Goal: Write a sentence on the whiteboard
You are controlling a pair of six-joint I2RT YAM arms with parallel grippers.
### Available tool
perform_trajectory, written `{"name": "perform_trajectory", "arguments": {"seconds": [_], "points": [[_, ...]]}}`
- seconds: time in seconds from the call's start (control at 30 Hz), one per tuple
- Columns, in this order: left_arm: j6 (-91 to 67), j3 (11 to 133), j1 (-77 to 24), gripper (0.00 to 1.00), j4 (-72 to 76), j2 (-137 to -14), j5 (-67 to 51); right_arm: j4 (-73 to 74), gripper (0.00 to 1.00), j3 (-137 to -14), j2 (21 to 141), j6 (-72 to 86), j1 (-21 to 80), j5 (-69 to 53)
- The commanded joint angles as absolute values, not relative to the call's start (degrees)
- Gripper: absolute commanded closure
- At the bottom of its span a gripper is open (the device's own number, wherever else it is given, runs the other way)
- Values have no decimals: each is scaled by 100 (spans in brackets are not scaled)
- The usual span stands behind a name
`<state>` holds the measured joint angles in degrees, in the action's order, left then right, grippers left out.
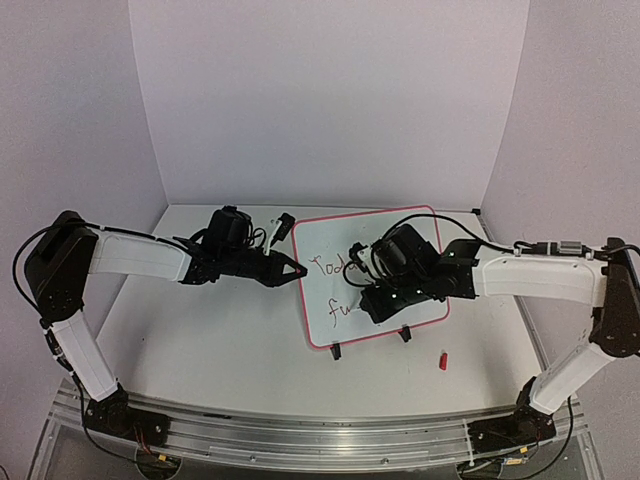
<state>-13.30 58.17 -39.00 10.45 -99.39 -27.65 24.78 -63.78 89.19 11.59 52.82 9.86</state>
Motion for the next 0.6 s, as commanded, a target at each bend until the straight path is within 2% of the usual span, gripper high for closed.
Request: {"name": "perform_trajectory", "arguments": {"seconds": [0.0,0.37,0.57], "points": [[-396,5712,-3753,100,88,-10292,-756,2486,100,-6258,8811,1292,5256,1051],[-404,5726,-3757,100,105,-10308,-756,2477,100,-6470,8312,1230,5258,897],[-404,5729,-3755,100,144,-10325,-756,2444,100,-6407,8204,1104,5258,1256]]}}
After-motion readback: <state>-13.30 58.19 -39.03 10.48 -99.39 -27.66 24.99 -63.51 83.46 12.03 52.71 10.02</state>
